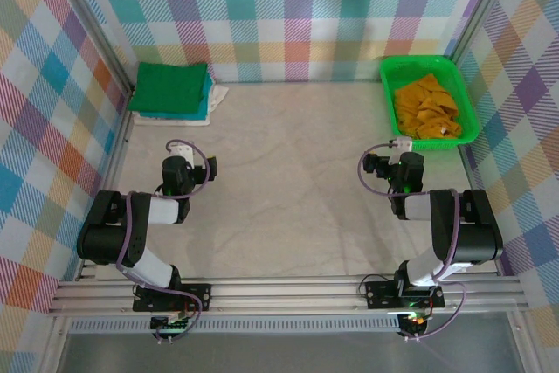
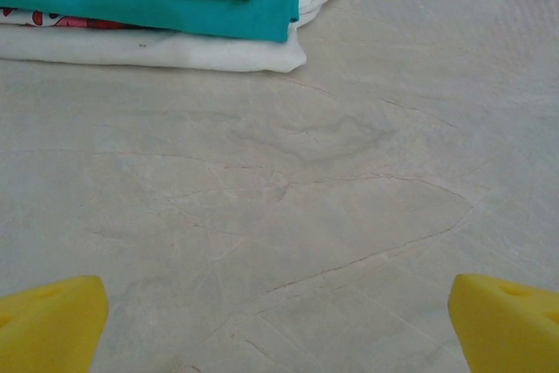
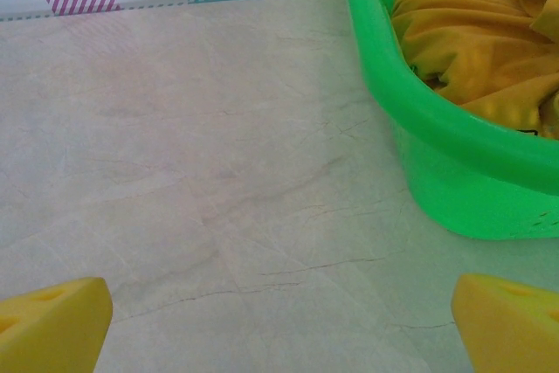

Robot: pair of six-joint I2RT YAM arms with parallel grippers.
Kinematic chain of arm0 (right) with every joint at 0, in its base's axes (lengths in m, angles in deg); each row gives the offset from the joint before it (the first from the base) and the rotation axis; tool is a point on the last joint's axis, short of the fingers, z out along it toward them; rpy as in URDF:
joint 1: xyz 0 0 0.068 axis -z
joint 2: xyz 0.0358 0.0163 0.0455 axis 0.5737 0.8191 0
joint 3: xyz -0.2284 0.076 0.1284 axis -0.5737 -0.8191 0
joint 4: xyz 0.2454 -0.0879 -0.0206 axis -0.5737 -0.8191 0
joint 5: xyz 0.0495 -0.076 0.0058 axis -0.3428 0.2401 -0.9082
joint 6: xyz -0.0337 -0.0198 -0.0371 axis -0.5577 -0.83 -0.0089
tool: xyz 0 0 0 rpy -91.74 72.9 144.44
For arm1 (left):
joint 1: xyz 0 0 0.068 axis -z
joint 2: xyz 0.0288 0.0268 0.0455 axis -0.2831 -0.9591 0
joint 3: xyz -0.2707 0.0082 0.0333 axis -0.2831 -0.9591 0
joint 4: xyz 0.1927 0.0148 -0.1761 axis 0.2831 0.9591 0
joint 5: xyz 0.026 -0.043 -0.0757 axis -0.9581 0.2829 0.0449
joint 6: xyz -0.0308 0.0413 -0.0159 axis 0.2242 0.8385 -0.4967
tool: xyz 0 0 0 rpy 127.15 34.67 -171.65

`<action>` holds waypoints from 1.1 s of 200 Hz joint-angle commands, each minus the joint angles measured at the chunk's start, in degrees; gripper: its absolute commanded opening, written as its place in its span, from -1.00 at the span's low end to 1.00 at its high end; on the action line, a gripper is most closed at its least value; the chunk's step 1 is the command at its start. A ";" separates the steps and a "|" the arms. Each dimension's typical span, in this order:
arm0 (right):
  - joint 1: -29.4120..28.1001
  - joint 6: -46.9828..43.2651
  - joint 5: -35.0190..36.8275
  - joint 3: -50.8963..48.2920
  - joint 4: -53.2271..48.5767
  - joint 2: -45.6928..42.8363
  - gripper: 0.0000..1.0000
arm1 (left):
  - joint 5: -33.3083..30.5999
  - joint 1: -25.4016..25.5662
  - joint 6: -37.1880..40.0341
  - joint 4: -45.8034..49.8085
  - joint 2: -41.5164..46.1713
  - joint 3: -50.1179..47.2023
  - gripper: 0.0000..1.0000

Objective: Fold and stack the t-shirts

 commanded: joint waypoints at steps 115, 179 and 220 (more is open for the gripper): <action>4.51 17.57 1.67 76.42 -83.71 10.70 0.94 | 13.18 26.62 -5.82 53.04 -7.82 67.60 0.91; 11.32 16.90 -3.37 110.71 -101.13 39.87 0.95 | 19.55 33.28 -6.91 53.18 -32.28 88.12 0.89; 11.43 16.45 -3.29 127.76 -109.65 53.64 0.99 | 21.29 35.28 -8.57 51.63 -40.02 94.39 0.90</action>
